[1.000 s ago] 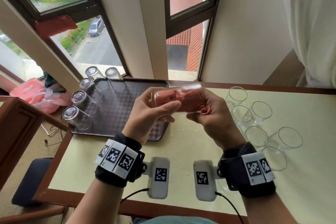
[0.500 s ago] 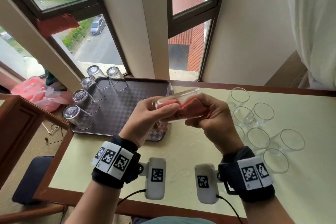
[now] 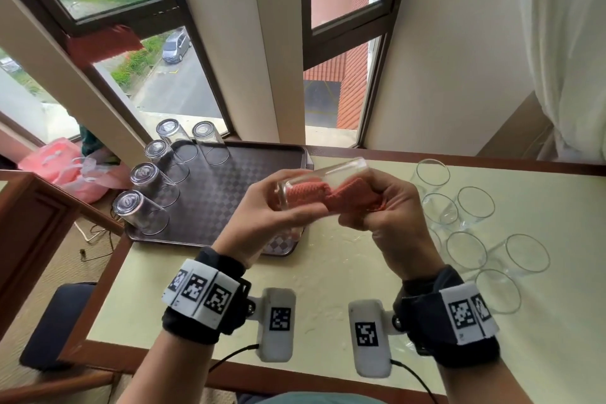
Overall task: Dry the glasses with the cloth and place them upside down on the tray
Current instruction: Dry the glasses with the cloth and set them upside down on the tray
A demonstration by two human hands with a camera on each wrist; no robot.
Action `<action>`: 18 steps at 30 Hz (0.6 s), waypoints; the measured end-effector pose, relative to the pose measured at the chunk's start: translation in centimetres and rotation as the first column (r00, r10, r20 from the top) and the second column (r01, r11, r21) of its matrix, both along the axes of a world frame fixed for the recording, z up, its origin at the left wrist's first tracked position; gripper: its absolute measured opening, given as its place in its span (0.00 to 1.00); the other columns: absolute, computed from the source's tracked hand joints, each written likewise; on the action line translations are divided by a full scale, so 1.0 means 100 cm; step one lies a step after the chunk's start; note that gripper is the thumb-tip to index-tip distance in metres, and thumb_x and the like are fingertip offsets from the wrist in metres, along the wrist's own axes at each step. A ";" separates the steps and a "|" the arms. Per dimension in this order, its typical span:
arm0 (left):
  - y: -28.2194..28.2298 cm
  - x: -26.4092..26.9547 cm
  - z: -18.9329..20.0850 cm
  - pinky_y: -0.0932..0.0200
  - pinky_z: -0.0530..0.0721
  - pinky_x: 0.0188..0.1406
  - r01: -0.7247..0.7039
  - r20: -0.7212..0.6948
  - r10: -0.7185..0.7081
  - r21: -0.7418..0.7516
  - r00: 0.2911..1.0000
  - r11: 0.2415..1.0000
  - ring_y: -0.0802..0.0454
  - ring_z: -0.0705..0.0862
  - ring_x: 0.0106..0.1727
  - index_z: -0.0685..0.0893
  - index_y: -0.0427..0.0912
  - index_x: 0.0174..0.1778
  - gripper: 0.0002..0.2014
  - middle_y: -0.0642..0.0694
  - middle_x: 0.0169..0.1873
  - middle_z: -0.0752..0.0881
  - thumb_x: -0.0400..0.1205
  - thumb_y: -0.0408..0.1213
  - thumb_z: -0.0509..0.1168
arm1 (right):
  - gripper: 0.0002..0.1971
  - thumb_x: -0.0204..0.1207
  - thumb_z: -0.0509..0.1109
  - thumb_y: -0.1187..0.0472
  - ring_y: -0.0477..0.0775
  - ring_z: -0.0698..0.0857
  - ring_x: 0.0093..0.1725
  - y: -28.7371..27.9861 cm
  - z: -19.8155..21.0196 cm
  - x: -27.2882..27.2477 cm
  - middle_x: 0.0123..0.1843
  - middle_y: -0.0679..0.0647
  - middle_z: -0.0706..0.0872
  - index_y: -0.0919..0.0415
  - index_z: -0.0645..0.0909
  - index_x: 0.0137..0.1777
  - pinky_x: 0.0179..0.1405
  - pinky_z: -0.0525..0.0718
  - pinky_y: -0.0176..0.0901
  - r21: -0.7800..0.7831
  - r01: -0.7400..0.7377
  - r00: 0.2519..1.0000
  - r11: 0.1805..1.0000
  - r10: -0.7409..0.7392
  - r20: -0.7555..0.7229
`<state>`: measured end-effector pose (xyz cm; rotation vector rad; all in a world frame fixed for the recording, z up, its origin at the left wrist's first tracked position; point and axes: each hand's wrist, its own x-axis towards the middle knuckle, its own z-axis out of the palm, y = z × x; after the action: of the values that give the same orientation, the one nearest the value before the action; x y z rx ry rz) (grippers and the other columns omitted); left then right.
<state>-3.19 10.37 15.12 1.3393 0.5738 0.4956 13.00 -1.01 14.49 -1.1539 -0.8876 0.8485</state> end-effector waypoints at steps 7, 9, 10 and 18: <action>-0.002 -0.002 0.000 0.63 0.88 0.38 -0.055 -0.004 0.056 0.176 0.998 0.983 0.50 0.92 0.40 0.87 0.39 0.62 0.33 0.42 0.46 0.93 0.60 0.34 0.88 | 0.18 0.61 0.72 0.83 0.45 0.88 0.40 0.001 0.005 0.003 0.37 0.47 0.90 0.64 0.86 0.45 0.38 0.87 0.38 -0.073 -0.121 0.993 0.990 0.121 0.007; -0.002 -0.006 -0.005 0.59 0.90 0.44 -0.047 0.018 0.043 0.257 0.999 0.965 0.45 0.93 0.47 0.85 0.37 0.66 0.37 0.41 0.53 0.92 0.60 0.32 0.88 | 0.16 0.59 0.76 0.77 0.46 0.87 0.40 0.000 0.007 0.005 0.38 0.50 0.89 0.66 0.86 0.47 0.40 0.86 0.37 -0.074 -0.170 0.985 0.983 0.168 -0.025; -0.002 -0.007 -0.006 0.58 0.91 0.45 -0.042 0.030 0.035 0.269 0.999 0.962 0.44 0.93 0.48 0.84 0.37 0.67 0.38 0.40 0.55 0.91 0.60 0.31 0.88 | 0.16 0.60 0.77 0.78 0.45 0.87 0.40 0.000 0.007 0.006 0.37 0.50 0.89 0.65 0.86 0.47 0.40 0.86 0.36 -0.074 -0.186 0.982 0.980 0.183 -0.040; 0.000 -0.005 -0.002 0.66 0.84 0.26 -0.014 0.023 0.016 -0.067 1.000 0.998 0.56 0.86 0.32 0.84 0.43 0.65 0.40 0.47 0.44 0.91 0.57 0.48 0.88 | 0.25 0.62 0.67 0.92 0.41 0.89 0.43 0.004 0.005 -0.006 0.37 0.42 0.91 0.60 0.85 0.41 0.35 0.87 0.34 -0.021 -0.047 0.995 0.999 0.049 0.090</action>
<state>-3.71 10.41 14.93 1.2646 0.5765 0.5001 12.39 -0.63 15.02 -1.1987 -0.9874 0.8503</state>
